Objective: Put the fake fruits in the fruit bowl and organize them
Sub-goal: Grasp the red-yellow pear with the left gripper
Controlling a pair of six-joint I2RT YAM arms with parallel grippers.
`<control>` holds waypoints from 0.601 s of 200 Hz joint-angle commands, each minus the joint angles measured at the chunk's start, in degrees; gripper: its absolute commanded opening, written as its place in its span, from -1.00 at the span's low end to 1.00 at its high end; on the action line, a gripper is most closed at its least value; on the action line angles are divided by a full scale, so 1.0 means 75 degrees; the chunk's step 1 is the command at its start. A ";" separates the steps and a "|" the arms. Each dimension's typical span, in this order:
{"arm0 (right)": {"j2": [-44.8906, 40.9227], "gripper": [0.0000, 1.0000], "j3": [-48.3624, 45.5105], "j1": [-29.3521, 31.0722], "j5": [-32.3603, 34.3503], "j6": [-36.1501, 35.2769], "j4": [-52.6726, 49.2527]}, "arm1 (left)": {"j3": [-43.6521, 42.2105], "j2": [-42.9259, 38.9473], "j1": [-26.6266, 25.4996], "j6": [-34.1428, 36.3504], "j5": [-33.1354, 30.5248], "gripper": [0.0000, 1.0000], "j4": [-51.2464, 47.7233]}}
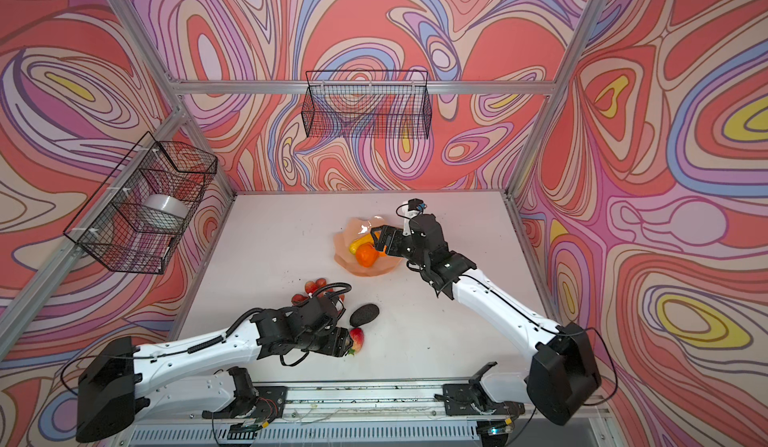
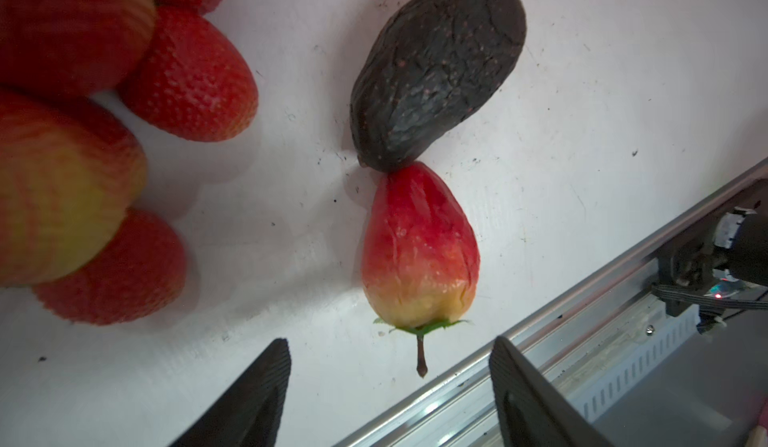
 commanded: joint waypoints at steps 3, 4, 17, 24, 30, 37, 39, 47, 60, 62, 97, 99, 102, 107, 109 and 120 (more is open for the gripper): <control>-0.0249 0.84 -0.0380 -0.0035 0.0439 0.0108 -0.0347 | 0.0474 0.0574 -0.0090 0.0123 -0.0243 0.62 0.0323; -0.0256 0.84 -0.0389 -0.0035 0.0452 0.0115 -0.0355 | 0.0486 0.0599 -0.0091 0.0131 -0.0248 0.63 0.0332; -0.0404 0.84 -0.0469 -0.0035 0.0514 0.0138 -0.0444 | 0.0638 0.0906 -0.0094 0.0205 -0.0224 0.64 0.0396; -0.0477 0.84 -0.0537 -0.0035 0.0533 0.0144 -0.0457 | 0.0707 0.1073 -0.0097 0.0238 -0.0217 0.63 0.0420; -0.0542 0.85 -0.0581 -0.0035 0.0566 0.0145 -0.0464 | 0.0762 0.1200 -0.0093 0.0271 -0.0180 0.63 0.0434; -0.0600 0.85 -0.0615 -0.0035 0.0612 0.0165 -0.0482 | 0.0821 0.1346 -0.0098 0.0296 -0.0152 0.62 0.0434; -0.0611 0.85 -0.0628 -0.0035 0.0624 0.0176 -0.0492 | 0.0839 0.1391 -0.0100 0.0301 -0.0140 0.61 0.0434; -0.0646 0.86 -0.0643 -0.0034 0.0648 0.0162 -0.0512 | 0.0871 0.1549 -0.0104 0.0302 -0.0106 0.57 0.0443; -0.0661 0.86 -0.0626 -0.0035 0.0674 0.0145 -0.0574 | 0.0884 0.1757 -0.0103 0.0244 -0.0086 0.49 0.0395; -0.0661 0.86 -0.0631 -0.0035 0.0669 0.0142 -0.0589 | 0.0884 0.1778 -0.0101 0.0223 -0.0097 0.48 0.0383; -0.0640 0.86 -0.0632 -0.0035 0.0789 0.0158 -0.0591 | 0.0702 0.1628 -0.0094 0.0106 -0.0052 0.10 0.0406; -0.0638 0.86 -0.0632 -0.0035 0.0795 0.0165 -0.0593 | 0.0683 0.1614 -0.0099 0.0104 -0.0062 0.08 0.0404; -0.0638 0.86 -0.0642 -0.0035 0.0803 0.0169 -0.0578 | 0.0665 0.1575 -0.0095 0.0095 -0.0062 0.05 0.0381; -0.0632 0.85 -0.0661 -0.0035 0.0804 0.0184 -0.0561 | 0.0634 0.1527 -0.0099 0.0074 -0.0088 -0.01 0.0338; -0.0631 0.85 -0.0660 -0.0035 0.0804 0.0189 -0.0538 | 0.0622 0.1504 -0.0094 0.0064 -0.0086 -0.04 0.0319; -0.0614 0.85 -0.0679 -0.0035 0.0804 0.0197 -0.0496 | 0.0570 0.1304 -0.0093 0.0055 -0.0080 -0.19 0.0218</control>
